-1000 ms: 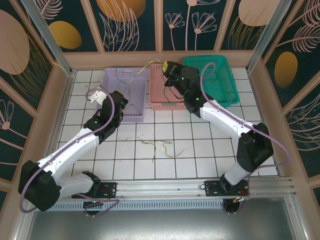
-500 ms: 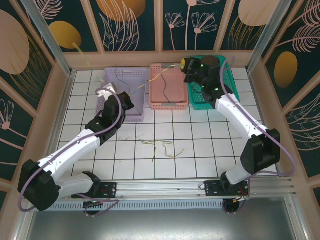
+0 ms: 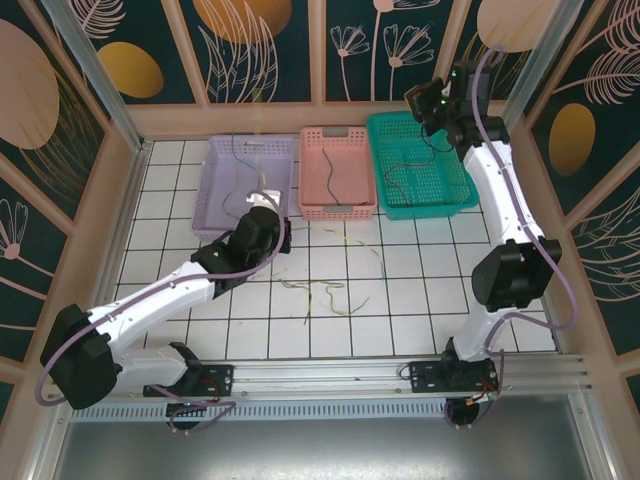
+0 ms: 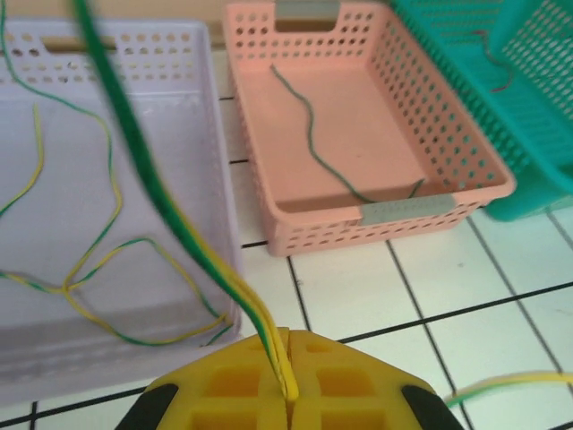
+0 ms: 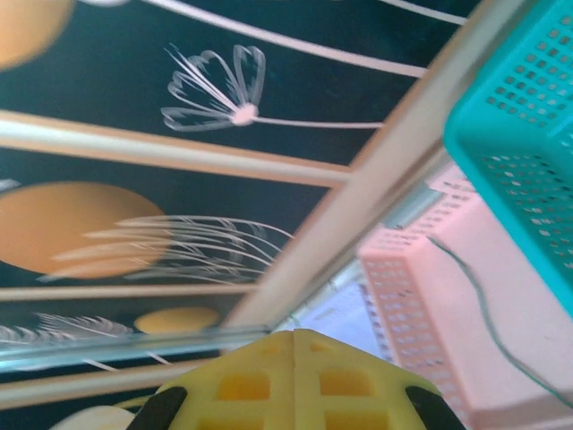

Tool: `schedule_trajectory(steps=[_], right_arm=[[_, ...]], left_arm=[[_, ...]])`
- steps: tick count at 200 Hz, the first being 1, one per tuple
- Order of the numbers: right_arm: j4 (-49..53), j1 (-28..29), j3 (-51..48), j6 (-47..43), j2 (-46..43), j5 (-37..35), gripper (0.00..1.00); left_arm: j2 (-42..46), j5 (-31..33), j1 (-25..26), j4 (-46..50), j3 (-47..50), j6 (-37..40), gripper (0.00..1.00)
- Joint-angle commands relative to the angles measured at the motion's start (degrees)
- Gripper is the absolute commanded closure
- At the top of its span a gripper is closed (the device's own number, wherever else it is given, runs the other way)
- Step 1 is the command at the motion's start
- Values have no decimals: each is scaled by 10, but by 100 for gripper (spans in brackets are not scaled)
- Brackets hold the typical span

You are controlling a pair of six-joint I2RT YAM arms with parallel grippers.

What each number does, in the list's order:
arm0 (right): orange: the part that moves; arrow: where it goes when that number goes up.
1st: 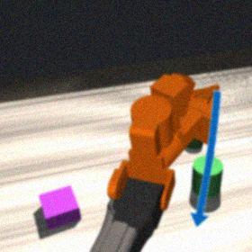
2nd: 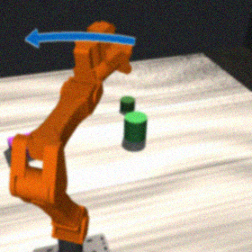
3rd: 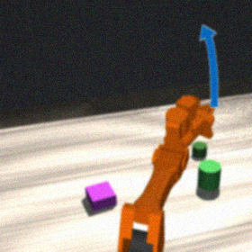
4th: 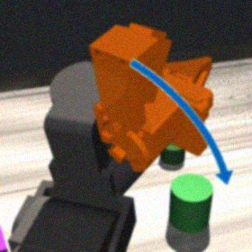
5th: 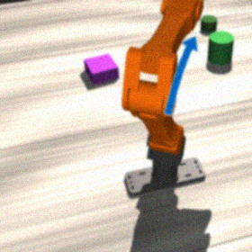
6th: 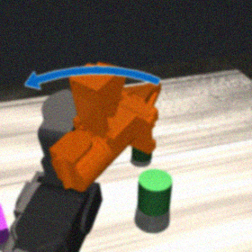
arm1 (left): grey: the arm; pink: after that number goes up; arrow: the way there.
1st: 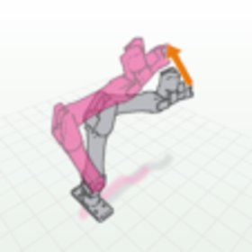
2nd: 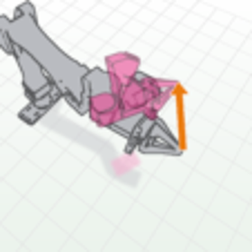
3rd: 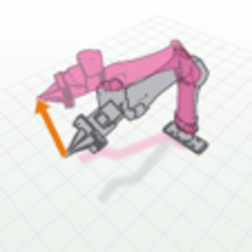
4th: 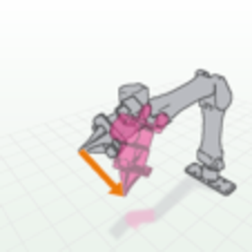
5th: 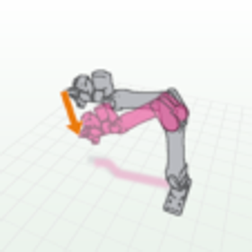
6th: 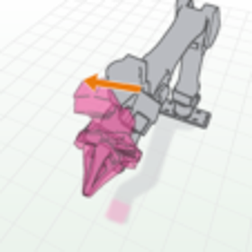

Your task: Untangle the cables

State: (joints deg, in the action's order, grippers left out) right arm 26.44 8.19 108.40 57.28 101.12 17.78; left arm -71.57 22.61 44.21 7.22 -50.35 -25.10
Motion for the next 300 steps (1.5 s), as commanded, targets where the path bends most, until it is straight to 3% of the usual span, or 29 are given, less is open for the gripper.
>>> schedule_trajectory(steps=[1, 17, 40, 66, 85, 104, 126, 150, 178, 194, 221, 259, 278, 300], right_arm=[[64, 6, -24, -20, -59, 16, 88], [39, 26, -110, 82, -132, 22, 69], [8, 91, -230, 241, -254, -27, 47], [-88, 187, -388, 461, -366, -60, 40], [-153, 263, -463, 588, -394, -83, 35], [-133, 295, -453, 611, -385, -100, 31], [-118, 294, -462, 613, -382, -141, 30], [-190, 247, -505, 636, -357, -120, 30], [-186, 195, -466, 596, -311, -121, 30], [-195, 167, -462, 578, -286, -80, 35], [-211, 160, -475, 589, -280, -86, 65], [-200, 148, -449, 537, -267, -89, 94], [-160, 133, -422, 458, -257, -80, 100], [-81, 99, -362, 285, -235, -75, 100]], left_arm=[[-15, 77, 0, 51, -77, -66, 100], [-31, 106, 0, 50, -106, -98, 100], [-74, 161, -1, 53, -143, -108, 100], [-100, 192, 0, 27, -162, -111, 100], [-115, 193, 0, 22, -180, -110, 100], [-126, 189, -1, 19, -191, -109, 100], [-119, 179, 0, 10, -189, -111, 100], [-102, 166, 0, 6, -176, -115, 100], [-82, 154, 0, 6, -152, -115, 100], [-69, 148, 0, 2, -141, -117, 100], [-53, 147, -1, 3, -131, -116, 100], [-50, 134, 0, 9, -125, -104, 100], [-49, 123, 1, 10, -123, -78, 100], [-41, 71, 0, 15, -117, -20, 100]])
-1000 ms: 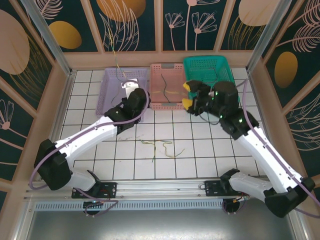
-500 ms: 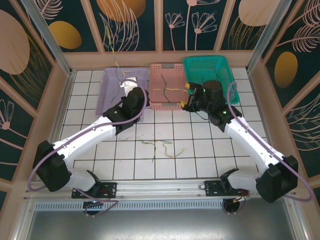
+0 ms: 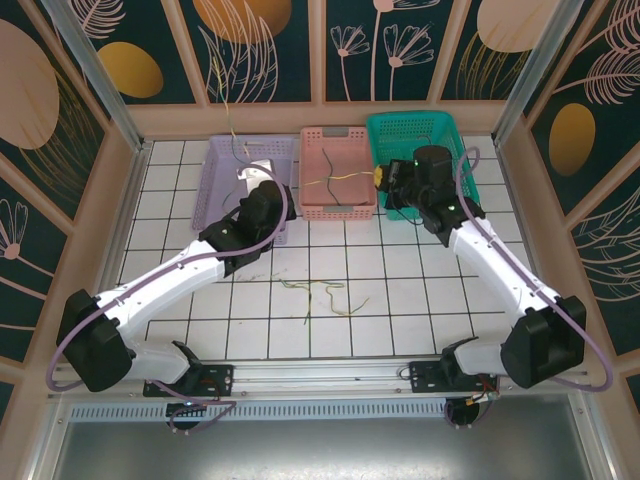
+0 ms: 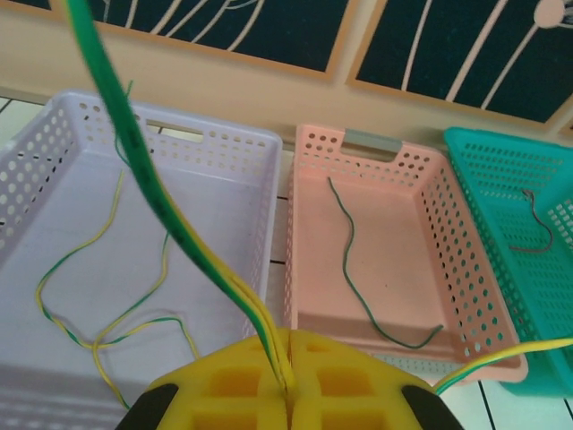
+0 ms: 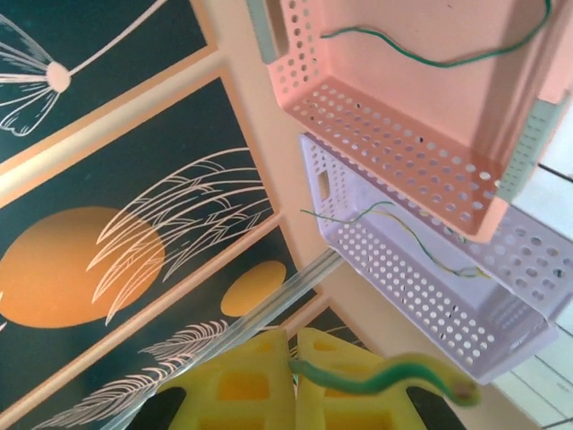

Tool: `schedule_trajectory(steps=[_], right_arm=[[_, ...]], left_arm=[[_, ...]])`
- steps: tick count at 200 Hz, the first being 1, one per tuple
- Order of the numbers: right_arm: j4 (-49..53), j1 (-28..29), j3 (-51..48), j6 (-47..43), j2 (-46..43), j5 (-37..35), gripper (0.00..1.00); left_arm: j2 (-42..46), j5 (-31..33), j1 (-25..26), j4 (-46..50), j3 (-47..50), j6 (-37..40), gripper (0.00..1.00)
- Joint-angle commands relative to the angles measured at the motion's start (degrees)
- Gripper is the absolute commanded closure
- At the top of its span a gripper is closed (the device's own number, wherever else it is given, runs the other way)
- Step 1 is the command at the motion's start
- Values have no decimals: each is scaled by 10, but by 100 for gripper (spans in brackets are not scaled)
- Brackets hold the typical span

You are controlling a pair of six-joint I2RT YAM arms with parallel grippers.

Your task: Untangle the cables

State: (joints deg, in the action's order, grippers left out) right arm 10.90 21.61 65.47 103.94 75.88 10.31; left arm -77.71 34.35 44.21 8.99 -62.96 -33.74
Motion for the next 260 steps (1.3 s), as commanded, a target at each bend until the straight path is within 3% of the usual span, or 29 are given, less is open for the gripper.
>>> schedule_trajectory(steps=[1, 21, 41, 56, 72, 90, 99, 117, 141, 156, 179, 194, 223, 260], right_arm=[[77, -36, 70, -194, 19, -1, 100], [94, -62, 122, -378, 51, 3, 100], [101, -78, 178, -514, 109, 53, 100], [136, -79, 254, -578, 164, 76, 100], [151, -78, 309, -597, 208, 128, 100], [182, -61, 368, -616, 230, 134, 69], [202, -50, 392, -626, 231, 115, 59], [217, -42, 415, -626, 220, 98, 49], [231, -43, 431, -621, 196, 82, 45], [240, -43, 443, -622, 181, 70, 44], [241, -41, 441, -624, 154, 61, 44], [236, -38, 427, -629, 134, 49, 43], [220, -31, 380, -624, 105, 55, 44], [196, 5, 326, -612, 93, 53, 45]], left_arm=[[21, -51, 0, -3, 10, 69, 100], [24, -167, 0, 11, 29, 98, 100], [11, -259, 1, 49, 44, 89, 100], [13, -270, 1, 62, 67, 54, 100], [22, -230, 0, 77, 69, -15, 100], [9, -210, -16, 117, 24, -99, 100], [-7, -228, -34, 138, -7, -142, 100], [-50, -265, -86, 216, -85, -223, 100], [-88, -303, -160, 273, -136, -298, 100], [-95, -317, -202, 244, -132, -323, 100], [-136, -442, -261, 115, -107, -362, 100], [-180, -489, -283, 76, -126, -371, 100], [-238, -584, -299, -39, -123, -429, 100], [-256, -644, -299, -125, -117, -472, 100]])
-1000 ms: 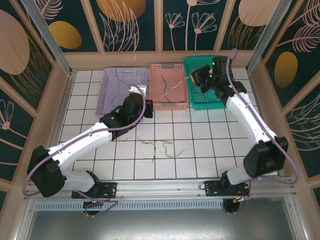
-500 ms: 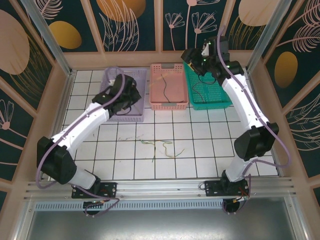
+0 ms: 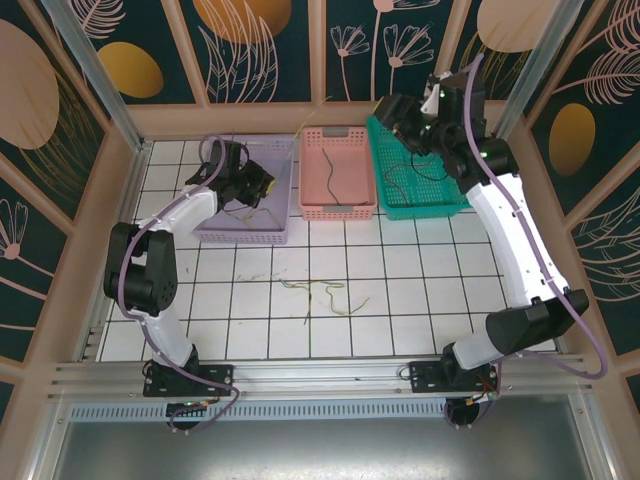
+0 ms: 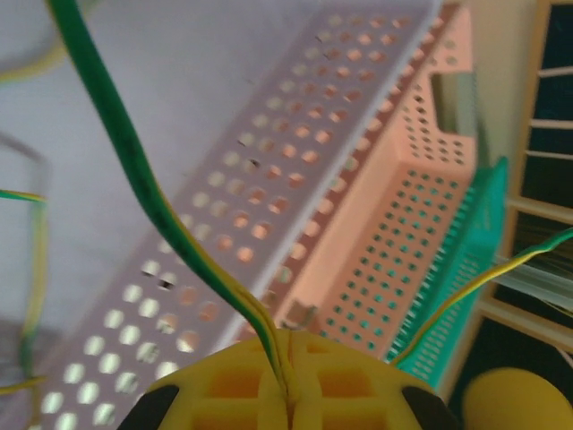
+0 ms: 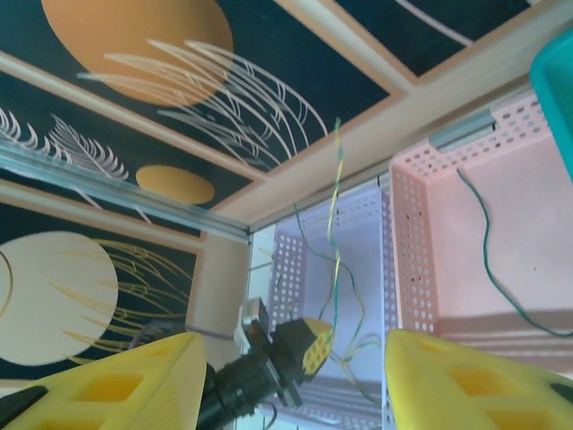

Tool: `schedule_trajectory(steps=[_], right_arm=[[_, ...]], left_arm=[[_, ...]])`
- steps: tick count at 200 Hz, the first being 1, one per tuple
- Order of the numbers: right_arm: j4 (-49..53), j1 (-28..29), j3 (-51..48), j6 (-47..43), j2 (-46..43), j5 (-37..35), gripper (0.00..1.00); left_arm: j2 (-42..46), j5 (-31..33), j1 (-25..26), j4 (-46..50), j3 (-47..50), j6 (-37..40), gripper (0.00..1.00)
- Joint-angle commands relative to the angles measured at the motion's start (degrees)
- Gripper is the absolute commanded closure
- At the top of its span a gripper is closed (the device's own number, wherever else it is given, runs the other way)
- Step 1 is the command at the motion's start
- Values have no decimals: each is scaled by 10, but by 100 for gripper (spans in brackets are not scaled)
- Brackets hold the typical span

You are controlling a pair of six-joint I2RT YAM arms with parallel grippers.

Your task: Untangle the cables

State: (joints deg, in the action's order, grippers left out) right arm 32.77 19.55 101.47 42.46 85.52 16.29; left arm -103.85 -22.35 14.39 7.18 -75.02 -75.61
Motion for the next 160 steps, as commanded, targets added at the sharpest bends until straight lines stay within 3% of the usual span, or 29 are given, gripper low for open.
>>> schedule_trajectory(steps=[1, 47, 81, 107, 160], right_arm=[[-24, 26, -36, 3, -3, -7, 45], [-53, 89, -65, 7, 51, -24, 47], [-90, 116, -53, -12, 112, -16, 47], [-146, 147, -28, -40, 178, 22, 45], [-124, 164, 84, -79, 323, 23, 44]], left_arm=[[6, -77, -1, -109, 4, -53, 100], [36, -130, -2, -326, 130, -213, 100], [53, -143, -8, -348, 189, -243, 100], [53, -146, -9, -425, 263, -294, 100], [52, -151, -10, -411, 268, -281, 100]])
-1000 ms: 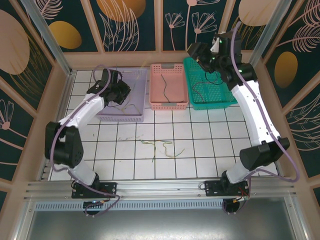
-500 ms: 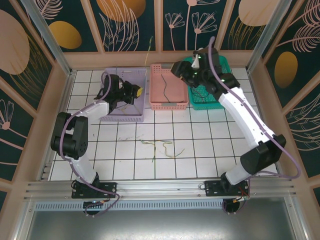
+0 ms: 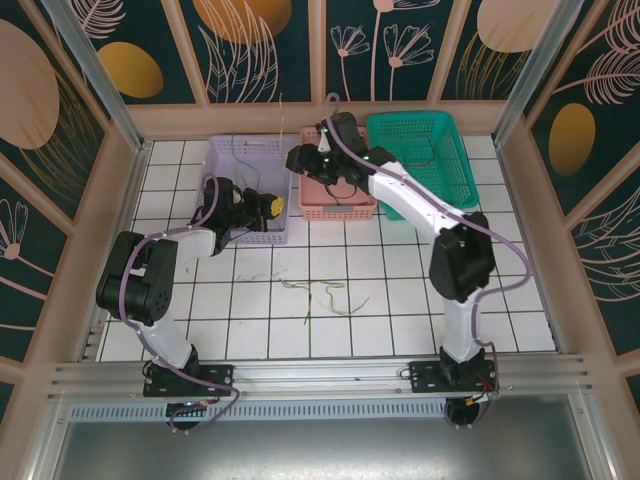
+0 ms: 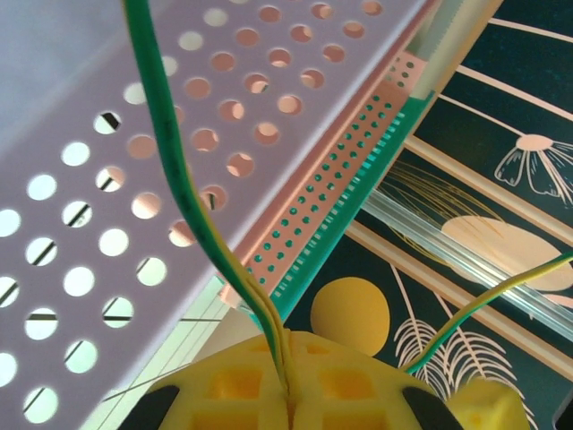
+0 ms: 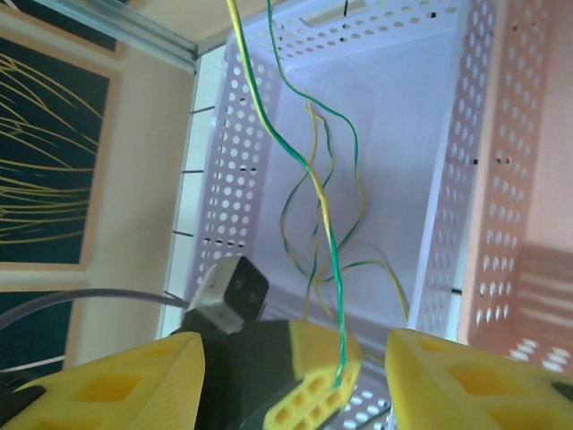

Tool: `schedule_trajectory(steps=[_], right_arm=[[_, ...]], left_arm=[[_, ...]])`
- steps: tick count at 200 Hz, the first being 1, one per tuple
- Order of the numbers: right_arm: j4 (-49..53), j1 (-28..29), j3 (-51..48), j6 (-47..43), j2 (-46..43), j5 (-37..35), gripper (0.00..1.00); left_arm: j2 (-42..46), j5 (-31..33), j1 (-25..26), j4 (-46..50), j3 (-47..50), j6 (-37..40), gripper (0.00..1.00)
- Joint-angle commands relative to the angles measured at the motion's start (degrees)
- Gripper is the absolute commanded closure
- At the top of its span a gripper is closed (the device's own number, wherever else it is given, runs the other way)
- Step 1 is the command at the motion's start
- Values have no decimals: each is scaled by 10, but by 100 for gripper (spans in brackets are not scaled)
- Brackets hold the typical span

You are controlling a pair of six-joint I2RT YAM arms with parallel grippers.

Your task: Untangle the cables

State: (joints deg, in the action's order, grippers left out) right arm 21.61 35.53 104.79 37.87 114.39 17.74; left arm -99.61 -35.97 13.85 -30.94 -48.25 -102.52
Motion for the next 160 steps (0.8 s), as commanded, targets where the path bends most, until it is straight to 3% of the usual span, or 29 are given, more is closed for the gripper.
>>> schedule_trajectory(steps=[1, 29, 51, 79, 86, 99, 130, 144, 160], right_arm=[[-12, 5, 53, -33, 36, 8, 44], [-7, 9, 92, -37, 88, 0, 50], [-5, 10, 116, -27, 117, -4, 77], [-15, 14, 130, -17, 134, -3, 100], [-14, 16, 133, -17, 137, -4, 100], [-12, 18, 135, -15, 143, -3, 100], [-12, 24, 133, -14, 150, -9, 100], [-4, 26, 138, -17, 155, -18, 100], [8, 26, 149, -20, 166, -17, 100]], left_arm=[[10, -15, -4, -30, 2, -12, 100], [11, -19, -4, -22, 4, -5, 100], [11, -20, -5, -8, 2, 4, 100], [11, -24, -4, 6, -4, 17, 100], [11, -24, -4, 10, -6, 21, 99], [29, -19, -5, 35, -11, 36, 80], [51, -12, -7, 104, -30, 79, 59], [72, 11, -9, 213, -59, 132, 54], [104, 81, -11, 354, -108, 203, 49]])
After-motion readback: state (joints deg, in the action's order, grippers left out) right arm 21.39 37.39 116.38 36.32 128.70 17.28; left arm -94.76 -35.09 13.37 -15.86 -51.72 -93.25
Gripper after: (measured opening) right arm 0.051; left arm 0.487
